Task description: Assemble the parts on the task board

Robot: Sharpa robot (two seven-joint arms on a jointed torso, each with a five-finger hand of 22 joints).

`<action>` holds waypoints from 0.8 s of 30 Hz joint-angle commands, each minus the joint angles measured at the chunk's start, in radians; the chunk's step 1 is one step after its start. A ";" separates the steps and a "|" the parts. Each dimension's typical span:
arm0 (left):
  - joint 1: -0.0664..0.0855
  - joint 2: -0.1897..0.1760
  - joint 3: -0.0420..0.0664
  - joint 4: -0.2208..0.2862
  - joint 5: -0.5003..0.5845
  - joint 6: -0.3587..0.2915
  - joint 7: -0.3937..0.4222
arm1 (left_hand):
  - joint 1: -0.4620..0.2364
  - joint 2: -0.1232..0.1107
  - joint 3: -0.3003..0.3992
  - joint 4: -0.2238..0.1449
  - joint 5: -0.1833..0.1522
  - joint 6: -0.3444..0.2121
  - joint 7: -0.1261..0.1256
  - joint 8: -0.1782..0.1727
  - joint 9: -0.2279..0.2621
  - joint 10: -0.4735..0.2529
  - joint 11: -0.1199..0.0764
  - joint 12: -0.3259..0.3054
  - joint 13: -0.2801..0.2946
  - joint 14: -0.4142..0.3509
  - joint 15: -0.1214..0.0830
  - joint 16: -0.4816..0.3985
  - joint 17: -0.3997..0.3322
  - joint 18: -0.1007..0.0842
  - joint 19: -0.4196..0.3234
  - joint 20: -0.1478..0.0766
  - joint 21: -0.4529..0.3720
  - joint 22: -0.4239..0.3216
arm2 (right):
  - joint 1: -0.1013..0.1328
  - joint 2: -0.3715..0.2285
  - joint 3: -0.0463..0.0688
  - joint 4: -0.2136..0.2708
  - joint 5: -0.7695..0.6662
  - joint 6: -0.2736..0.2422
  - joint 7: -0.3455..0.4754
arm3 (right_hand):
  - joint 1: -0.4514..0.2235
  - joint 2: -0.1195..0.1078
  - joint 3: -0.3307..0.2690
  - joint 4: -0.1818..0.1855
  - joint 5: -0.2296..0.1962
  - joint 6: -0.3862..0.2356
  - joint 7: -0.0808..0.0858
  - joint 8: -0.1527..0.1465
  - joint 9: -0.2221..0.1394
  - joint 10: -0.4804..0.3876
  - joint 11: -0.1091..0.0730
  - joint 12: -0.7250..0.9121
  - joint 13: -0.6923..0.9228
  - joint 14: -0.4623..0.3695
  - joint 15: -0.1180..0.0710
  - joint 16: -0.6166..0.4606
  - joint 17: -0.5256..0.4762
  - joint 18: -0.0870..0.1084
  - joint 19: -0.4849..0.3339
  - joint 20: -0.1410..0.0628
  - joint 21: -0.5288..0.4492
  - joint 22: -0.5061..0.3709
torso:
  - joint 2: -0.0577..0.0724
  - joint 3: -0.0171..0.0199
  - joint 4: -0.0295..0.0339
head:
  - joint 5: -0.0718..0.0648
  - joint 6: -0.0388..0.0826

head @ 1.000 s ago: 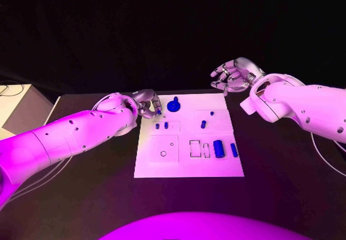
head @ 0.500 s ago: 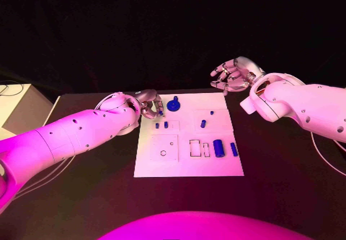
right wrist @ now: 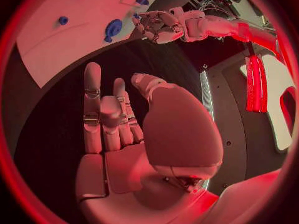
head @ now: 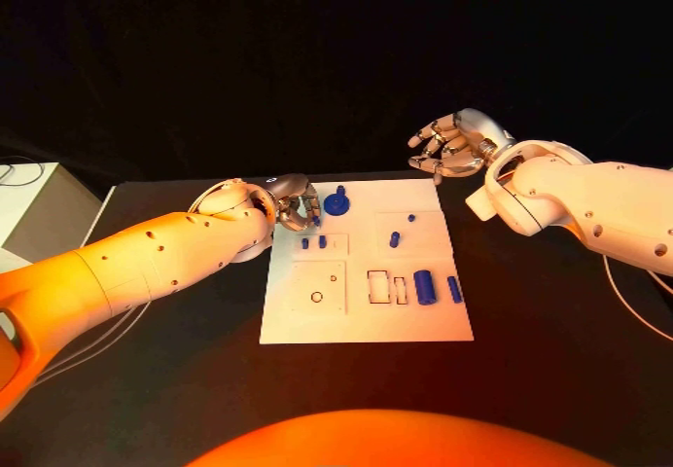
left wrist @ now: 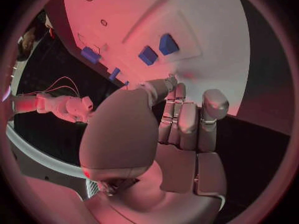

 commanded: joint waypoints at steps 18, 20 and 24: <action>0.000 0.004 -0.001 -0.004 -0.003 0.027 -0.004 | -0.006 0.000 -0.003 -0.004 -0.007 0.010 0.000 -0.006 0.003 0.008 -0.002 -0.007 -0.001 0.002 0.000 0.004 -0.004 -0.015 -0.004 0.005 -0.005 -0.002 | 0.000 -0.001 0.000 0.003 -0.008 0.009 0.005 | -0.010 0.003 0.001 -0.007 0.004 0.005 0.002 -0.001 -0.001 0.005 -0.005 -0.006 -0.001 0.006 0.000 -0.003 -0.001 0.011 0.010 0.000 -0.004 -0.001 | -0.001 -0.0004 0.0009 | -0.002 -0.007; 0.000 0.004 -0.001 -0.004 -0.003 0.028 -0.004 | -0.006 0.000 -0.003 -0.004 -0.007 0.010 0.000 -0.006 0.003 0.008 -0.002 -0.007 -0.001 0.002 0.000 0.004 -0.004 -0.015 -0.004 0.005 -0.005 -0.002 | 0.000 -0.001 0.000 0.002 -0.008 0.009 0.005 | -0.010 0.003 0.001 -0.007 0.004 0.005 0.002 -0.001 -0.001 0.005 -0.005 -0.006 -0.001 0.006 0.000 -0.003 -0.001 0.011 0.010 0.000 -0.004 -0.001 | -0.001 -0.0003 0.0010 | -0.002 -0.007; 0.000 0.005 -0.001 -0.004 -0.003 0.031 -0.004 | -0.006 0.000 -0.003 -0.004 -0.007 0.010 0.000 -0.006 0.003 0.008 -0.002 -0.007 -0.001 0.002 0.000 0.004 -0.004 -0.015 -0.004 0.005 -0.005 -0.002 | 0.000 0.000 0.000 0.002 -0.008 0.008 0.005 | -0.010 0.003 0.001 -0.007 0.004 0.005 0.002 -0.001 -0.001 0.005 -0.005 -0.006 -0.001 0.006 0.000 -0.003 -0.001 0.011 0.010 0.000 -0.004 -0.001 | -0.001 0.0000 0.0015 | -0.002 -0.007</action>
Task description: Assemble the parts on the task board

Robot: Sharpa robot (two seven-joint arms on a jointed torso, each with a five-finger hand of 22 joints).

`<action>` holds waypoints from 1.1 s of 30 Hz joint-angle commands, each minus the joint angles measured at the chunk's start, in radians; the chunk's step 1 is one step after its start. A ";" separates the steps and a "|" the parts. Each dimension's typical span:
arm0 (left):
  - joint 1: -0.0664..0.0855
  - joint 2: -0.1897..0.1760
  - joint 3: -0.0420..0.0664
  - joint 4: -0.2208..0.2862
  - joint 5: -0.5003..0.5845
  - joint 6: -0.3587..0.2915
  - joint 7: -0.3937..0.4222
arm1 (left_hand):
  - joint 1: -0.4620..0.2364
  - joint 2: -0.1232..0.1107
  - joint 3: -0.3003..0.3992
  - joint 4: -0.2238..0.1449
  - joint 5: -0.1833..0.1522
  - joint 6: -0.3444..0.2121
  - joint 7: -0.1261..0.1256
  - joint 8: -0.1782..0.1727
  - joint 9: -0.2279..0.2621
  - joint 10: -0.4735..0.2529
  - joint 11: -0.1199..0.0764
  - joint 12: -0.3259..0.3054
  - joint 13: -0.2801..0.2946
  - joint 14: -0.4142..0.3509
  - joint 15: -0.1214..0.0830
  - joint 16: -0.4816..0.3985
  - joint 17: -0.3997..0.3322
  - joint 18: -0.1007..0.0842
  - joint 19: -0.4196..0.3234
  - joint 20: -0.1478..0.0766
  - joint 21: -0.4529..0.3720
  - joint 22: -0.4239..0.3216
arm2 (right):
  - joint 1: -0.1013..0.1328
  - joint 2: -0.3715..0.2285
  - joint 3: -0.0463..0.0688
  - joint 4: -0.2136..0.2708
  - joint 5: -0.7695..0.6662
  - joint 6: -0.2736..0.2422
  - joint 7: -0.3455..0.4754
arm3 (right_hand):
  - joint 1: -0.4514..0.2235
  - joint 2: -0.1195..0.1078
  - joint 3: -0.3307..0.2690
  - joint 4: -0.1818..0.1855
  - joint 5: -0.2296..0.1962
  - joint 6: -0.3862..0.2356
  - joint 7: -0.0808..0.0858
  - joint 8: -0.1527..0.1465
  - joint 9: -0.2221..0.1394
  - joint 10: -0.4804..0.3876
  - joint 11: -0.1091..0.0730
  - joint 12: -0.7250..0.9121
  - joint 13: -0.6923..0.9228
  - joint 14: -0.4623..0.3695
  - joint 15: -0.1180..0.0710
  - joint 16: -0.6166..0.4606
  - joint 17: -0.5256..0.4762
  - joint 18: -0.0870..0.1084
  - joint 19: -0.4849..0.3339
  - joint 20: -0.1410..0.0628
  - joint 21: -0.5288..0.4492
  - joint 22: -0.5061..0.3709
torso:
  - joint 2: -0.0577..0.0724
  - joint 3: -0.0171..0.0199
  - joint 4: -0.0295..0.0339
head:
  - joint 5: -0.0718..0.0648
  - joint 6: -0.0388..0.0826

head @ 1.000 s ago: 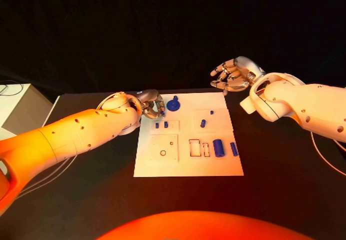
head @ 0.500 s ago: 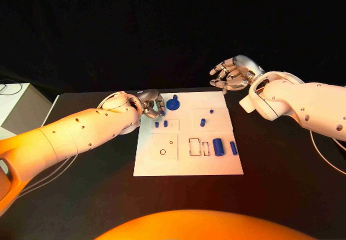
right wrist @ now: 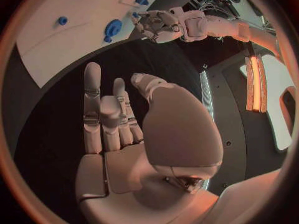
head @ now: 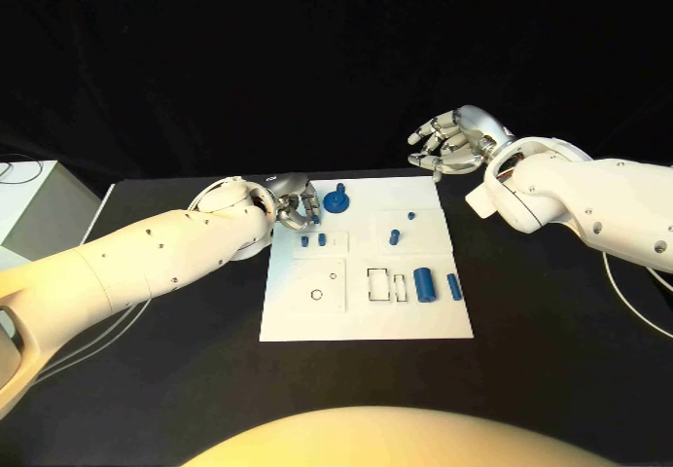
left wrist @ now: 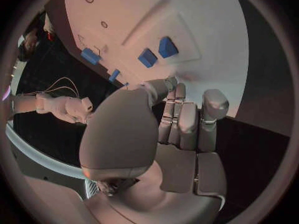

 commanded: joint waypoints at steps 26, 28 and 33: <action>0.001 0.004 -0.001 0.003 0.000 0.024 -0.002 | -0.005 0.001 -0.002 -0.007 -0.003 0.010 0.001 -0.008 0.002 0.009 -0.001 -0.008 -0.001 0.001 0.000 0.003 -0.003 -0.015 -0.004 0.005 -0.005 -0.002 | 0.000 0.001 0.000 0.001 -0.008 0.008 0.005 | -0.012 0.003 0.001 -0.010 0.005 0.005 0.003 -0.002 -0.002 0.006 -0.005 -0.010 -0.005 0.006 0.000 -0.006 -0.002 0.011 0.011 0.000 -0.007 -0.003 | 0.000 -0.0001 0.0000 | -0.001 -0.003; 0.001 0.004 -0.001 0.002 0.000 0.023 -0.002 | -0.005 0.001 -0.002 -0.007 -0.003 0.010 0.001 -0.008 0.002 0.009 -0.001 -0.009 -0.001 0.000 0.000 0.003 -0.003 -0.014 -0.006 0.005 -0.007 -0.004 | 0.000 0.001 0.000 0.001 -0.008 0.008 0.005 | -0.012 0.003 0.001 -0.010 0.005 0.005 0.003 -0.002 -0.002 0.006 -0.005 -0.010 -0.005 0.006 0.000 -0.006 -0.002 0.011 0.011 0.000 -0.007 -0.003 | 0.000 -0.0004 -0.0002 | -0.002 -0.003; 0.001 0.005 -0.002 0.002 0.000 0.023 -0.003 | -0.006 0.001 -0.002 -0.007 -0.003 0.010 0.001 -0.009 0.002 0.009 -0.001 -0.009 -0.001 0.000 0.000 0.003 -0.003 -0.014 -0.006 0.005 -0.007 -0.003 | 0.000 0.001 0.000 0.001 -0.008 0.008 0.005 | -0.012 0.003 0.001 -0.010 0.005 0.005 0.003 -0.002 -0.002 0.006 -0.005 -0.010 -0.005 0.006 0.000 -0.006 -0.002 0.011 0.011 0.000 -0.007 -0.003 | 0.000 -0.0001 -0.0001 | -0.002 -0.003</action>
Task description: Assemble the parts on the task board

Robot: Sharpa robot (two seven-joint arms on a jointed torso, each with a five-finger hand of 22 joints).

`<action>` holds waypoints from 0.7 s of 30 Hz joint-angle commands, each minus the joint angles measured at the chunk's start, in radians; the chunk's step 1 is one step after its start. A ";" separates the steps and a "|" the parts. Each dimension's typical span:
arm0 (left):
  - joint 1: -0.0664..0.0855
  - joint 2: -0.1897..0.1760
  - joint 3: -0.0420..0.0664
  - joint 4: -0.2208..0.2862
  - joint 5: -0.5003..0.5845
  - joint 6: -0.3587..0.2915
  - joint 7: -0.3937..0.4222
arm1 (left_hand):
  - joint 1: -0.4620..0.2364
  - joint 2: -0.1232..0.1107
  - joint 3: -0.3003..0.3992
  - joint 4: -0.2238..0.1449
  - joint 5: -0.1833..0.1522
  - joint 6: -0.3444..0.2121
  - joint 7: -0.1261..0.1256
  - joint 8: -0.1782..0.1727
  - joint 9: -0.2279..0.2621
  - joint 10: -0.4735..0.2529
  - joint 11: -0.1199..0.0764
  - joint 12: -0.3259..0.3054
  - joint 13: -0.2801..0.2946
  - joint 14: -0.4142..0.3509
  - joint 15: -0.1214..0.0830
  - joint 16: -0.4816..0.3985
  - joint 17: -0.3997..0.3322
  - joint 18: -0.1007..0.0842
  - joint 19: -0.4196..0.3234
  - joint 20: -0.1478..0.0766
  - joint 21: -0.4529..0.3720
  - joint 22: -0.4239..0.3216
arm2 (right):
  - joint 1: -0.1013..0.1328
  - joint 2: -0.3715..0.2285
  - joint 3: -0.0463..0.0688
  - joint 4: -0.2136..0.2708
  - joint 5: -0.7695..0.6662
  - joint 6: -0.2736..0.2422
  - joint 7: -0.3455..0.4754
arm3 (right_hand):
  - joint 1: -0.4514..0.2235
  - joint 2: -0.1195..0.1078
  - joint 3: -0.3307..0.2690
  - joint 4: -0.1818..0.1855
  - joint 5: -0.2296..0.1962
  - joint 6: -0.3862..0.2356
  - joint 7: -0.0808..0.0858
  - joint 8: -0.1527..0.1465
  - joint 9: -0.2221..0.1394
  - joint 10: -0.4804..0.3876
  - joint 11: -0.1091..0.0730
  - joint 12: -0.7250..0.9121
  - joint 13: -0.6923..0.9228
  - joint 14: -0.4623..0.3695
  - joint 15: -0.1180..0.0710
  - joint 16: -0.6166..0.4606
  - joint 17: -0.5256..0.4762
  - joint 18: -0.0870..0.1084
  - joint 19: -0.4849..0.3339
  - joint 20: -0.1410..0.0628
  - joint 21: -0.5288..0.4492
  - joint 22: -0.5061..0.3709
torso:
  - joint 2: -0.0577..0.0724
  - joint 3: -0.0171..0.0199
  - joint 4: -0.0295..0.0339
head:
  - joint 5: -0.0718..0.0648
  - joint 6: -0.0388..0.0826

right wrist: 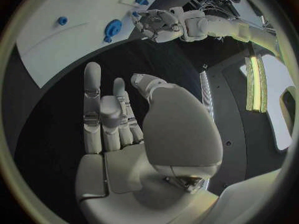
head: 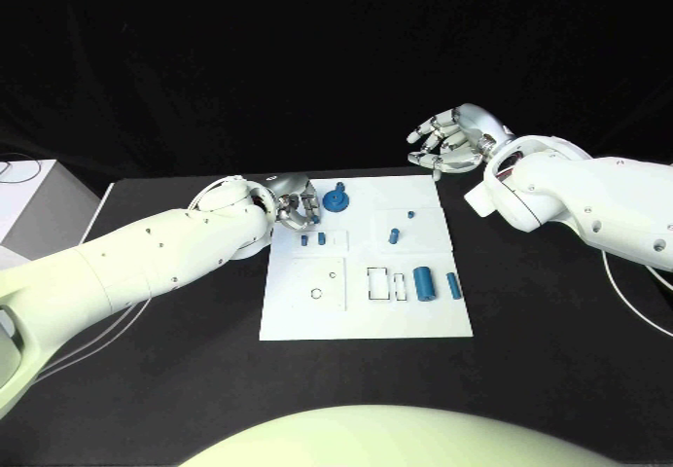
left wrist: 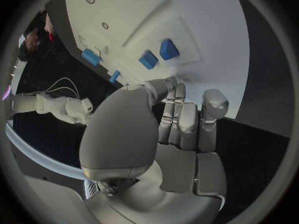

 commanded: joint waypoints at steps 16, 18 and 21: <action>0.001 0.005 -0.001 -0.001 0.000 0.013 -0.002 | -0.006 0.001 0.001 -0.004 -0.003 0.006 -0.002 -0.001 0.001 0.009 -0.001 -0.005 -0.001 0.000 0.000 0.003 -0.001 -0.014 -0.002 0.002 -0.007 -0.001 | 0.000 0.000 0.000 0.001 -0.008 0.008 0.005 | -0.008 -0.001 -0.003 -0.006 0.005 0.005 0.003 -0.002 -0.002 0.000 -0.003 -0.002 -0.001 0.006 0.000 -0.006 -0.001 0.011 0.004 0.000 -0.003 -0.001 | 0.000 -0.0001 -0.0006 | -0.001 -0.001; 0.001 0.005 -0.001 -0.001 0.000 0.014 -0.002 | -0.006 0.001 0.001 -0.004 -0.003 0.006 -0.002 -0.001 0.001 0.009 -0.001 -0.005 -0.001 0.000 0.000 0.003 -0.001 -0.014 -0.002 0.002 -0.007 -0.001 | 0.000 0.000 0.000 0.001 -0.008 0.008 0.005 | -0.008 -0.001 -0.003 -0.006 0.005 0.005 0.003 -0.002 -0.002 0.000 -0.003 -0.002 -0.001 0.006 0.000 -0.006 -0.001 0.011 0.004 0.000 -0.003 -0.001 | 0.000 -0.0001 -0.0005 | -0.001 0.000; 0.001 0.006 -0.001 -0.001 0.000 0.017 -0.003 | -0.009 0.002 0.001 -0.004 -0.004 0.006 -0.002 -0.003 0.002 0.009 0.000 -0.008 -0.001 -0.002 0.001 0.002 -0.005 -0.014 -0.004 0.002 -0.008 -0.003 | 0.000 0.001 0.000 0.001 -0.008 0.008 0.005 | -0.008 -0.001 -0.003 -0.006 0.005 0.005 0.003 -0.002 -0.002 0.000 -0.003 -0.002 -0.001 0.006 0.000 -0.006 -0.001 0.011 0.004 0.000 -0.003 -0.001 | 0.000 0.0000 -0.0004 | -0.001 -0.001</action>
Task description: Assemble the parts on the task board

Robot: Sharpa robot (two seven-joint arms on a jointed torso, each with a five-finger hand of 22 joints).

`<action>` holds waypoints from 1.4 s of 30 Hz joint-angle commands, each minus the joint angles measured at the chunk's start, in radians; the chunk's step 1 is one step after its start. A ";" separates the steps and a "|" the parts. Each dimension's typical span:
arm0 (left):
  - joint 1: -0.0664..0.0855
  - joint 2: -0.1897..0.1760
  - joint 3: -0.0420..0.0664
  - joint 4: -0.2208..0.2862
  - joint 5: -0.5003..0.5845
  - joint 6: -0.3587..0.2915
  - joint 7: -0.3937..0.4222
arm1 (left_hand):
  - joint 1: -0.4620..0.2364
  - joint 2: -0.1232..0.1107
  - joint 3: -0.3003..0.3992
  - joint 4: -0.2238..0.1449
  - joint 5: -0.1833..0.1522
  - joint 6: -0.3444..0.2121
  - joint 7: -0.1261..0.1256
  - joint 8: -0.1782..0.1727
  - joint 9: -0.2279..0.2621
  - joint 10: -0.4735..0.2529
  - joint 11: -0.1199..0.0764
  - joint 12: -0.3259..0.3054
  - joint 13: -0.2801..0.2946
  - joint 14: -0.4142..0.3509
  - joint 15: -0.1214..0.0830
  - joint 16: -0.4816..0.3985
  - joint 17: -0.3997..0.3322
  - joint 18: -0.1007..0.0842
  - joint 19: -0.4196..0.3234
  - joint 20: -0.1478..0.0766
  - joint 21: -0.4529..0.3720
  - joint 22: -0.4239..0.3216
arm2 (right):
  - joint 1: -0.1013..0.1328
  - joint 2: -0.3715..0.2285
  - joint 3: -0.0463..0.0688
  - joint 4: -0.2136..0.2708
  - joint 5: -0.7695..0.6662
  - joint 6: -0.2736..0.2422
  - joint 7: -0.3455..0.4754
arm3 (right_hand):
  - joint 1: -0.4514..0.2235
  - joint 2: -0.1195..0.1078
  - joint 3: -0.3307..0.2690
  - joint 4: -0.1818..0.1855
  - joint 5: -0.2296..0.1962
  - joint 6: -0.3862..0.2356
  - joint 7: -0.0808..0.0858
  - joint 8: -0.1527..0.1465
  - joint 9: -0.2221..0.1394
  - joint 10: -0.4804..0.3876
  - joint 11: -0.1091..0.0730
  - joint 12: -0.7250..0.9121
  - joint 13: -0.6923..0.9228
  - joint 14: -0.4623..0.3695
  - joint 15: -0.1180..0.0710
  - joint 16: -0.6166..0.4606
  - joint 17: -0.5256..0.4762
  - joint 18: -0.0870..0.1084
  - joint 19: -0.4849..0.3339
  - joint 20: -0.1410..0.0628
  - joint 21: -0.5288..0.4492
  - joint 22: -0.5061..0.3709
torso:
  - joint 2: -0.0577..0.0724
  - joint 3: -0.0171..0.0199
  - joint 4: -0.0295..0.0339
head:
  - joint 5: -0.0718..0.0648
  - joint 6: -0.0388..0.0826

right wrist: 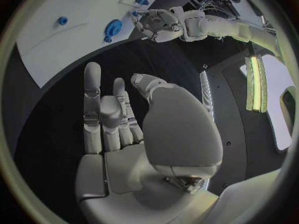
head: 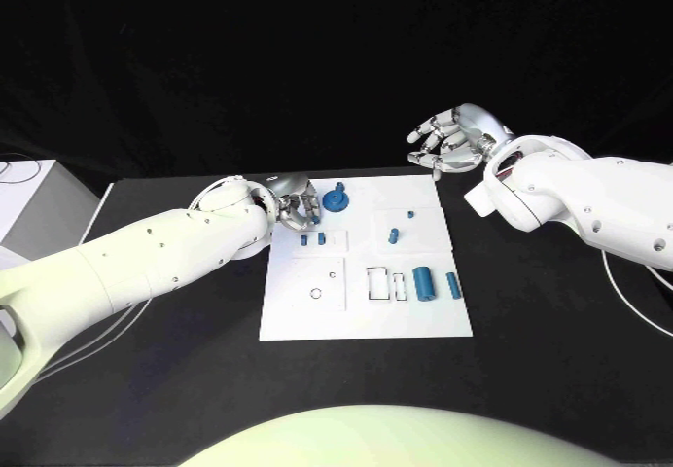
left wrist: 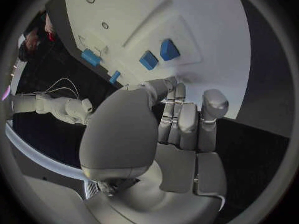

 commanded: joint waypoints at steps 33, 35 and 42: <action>0.001 0.011 -0.015 -0.012 -0.003 0.048 -0.015 | -0.012 0.002 0.000 -0.005 -0.004 0.008 -0.001 -0.005 0.004 0.009 0.001 -0.008 0.000 -0.008 0.002 -0.001 -0.013 -0.013 -0.008 0.002 -0.008 -0.006 | 0.000 0.001 0.000 0.002 -0.009 0.007 0.006 | -0.008 -0.001 -0.003 -0.006 0.005 0.005 0.003 -0.002 -0.002 0.000 -0.003 -0.002 -0.001 0.006 0.000 -0.006 -0.001 0.011 0.004 0.000 -0.004 -0.001 | 0.000 -0.0007 0.0005 | -0.005 -0.004; 0.001 0.011 -0.015 -0.012 -0.003 0.048 -0.015 | -0.012 0.003 0.000 -0.005 -0.004 0.008 -0.001 -0.005 0.004 0.009 0.001 -0.008 0.000 -0.008 0.002 -0.001 -0.013 -0.013 -0.008 0.002 -0.009 -0.006 | 0.000 0.001 0.000 0.002 -0.009 0.007 0.006 | -0.008 -0.001 -0.003 -0.006 0.005 0.005 0.003 -0.002 -0.002 0.000 -0.003 -0.002 -0.001 0.006 0.000 -0.006 -0.001 0.011 0.004 0.000 -0.004 -0.001 | 0.000 -0.0006 0.0005 | -0.005 -0.004; 0.001 0.007 -0.015 -0.004 -0.002 0.036 -0.008 | -0.012 0.000 0.000 -0.008 -0.005 0.005 -0.001 -0.009 0.005 0.007 0.002 -0.013 0.000 -0.012 0.003 -0.003 -0.018 -0.011 -0.013 0.002 -0.014 -0.012 | 0.000 0.001 0.000 0.002 -0.009 0.007 0.006 | -0.008 -0.001 -0.003 -0.006 0.005 0.005 0.003 -0.002 -0.002 0.000 -0.003 -0.002 -0.001 0.006 0.000 -0.006 -0.001 0.011 0.004 0.000 -0.004 -0.001 | 0.000 -0.0010 0.0015 | -0.005 -0.004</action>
